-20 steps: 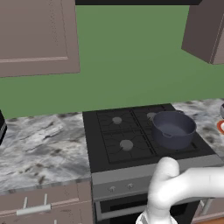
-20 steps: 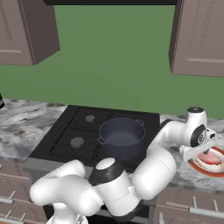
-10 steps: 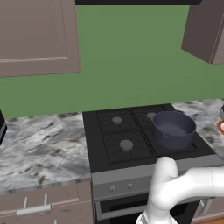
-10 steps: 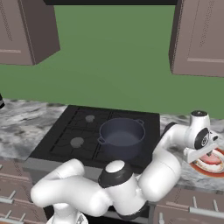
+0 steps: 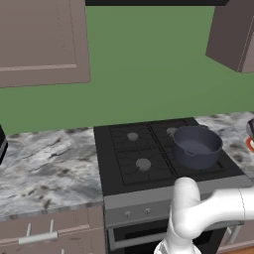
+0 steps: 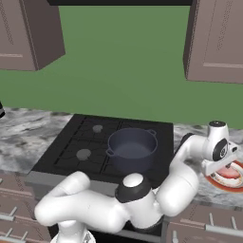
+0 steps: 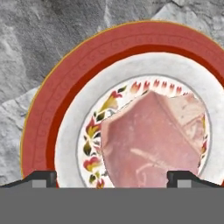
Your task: Retrieve the frozen meat and place it in the pot on a burner. Then turn the burner on.
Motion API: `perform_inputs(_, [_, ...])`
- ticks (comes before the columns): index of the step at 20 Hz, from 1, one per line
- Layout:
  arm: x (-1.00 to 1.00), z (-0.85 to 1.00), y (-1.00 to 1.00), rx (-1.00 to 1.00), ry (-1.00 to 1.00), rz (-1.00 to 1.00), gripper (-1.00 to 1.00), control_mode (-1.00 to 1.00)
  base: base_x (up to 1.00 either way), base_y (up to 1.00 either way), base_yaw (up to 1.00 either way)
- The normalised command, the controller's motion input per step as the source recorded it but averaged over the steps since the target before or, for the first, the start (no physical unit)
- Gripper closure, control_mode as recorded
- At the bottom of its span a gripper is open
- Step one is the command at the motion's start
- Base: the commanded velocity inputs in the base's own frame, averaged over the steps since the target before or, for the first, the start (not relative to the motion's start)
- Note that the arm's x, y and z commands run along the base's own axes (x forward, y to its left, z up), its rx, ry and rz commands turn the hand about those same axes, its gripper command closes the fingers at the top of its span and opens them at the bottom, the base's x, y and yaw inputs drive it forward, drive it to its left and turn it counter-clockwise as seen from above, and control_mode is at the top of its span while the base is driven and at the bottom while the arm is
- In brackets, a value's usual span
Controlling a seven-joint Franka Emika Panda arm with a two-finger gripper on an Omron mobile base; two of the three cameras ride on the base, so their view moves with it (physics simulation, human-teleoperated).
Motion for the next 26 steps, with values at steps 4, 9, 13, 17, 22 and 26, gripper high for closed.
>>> perform_inputs(4, [0.38, -0.01, -0.23, 0.0, 0.04, 0.0, -1.0, -1.0, 0.0, 0.0, 0.0])
perform_inputs(9, [0.3, -0.04, -0.22, 0.0, 0.08, 0.0, -1.0, -1.0, 0.0, 0.0, 0.0])
perform_inputs(13, [0.06, -0.17, -0.2, 0.0, 0.11, 0.0, -1.0, -1.0, 0.0, 0.0, 0.0])
perform_inputs(17, [-0.01, -0.16, -0.06, 0.0, 0.04, 0.0, -1.0, -1.0, 0.0, 0.0, 0.0])
perform_inputs(22, [-0.12, -0.05, 0.0, 0.0, 0.0, 0.0, -1.0, -1.0, 0.0, 0.0, 0.0])
perform_inputs(26, [-0.18, -0.07, -0.01, 0.0, 0.0, 0.0, -1.0, -1.0, 0.0, 0.0, 0.0])
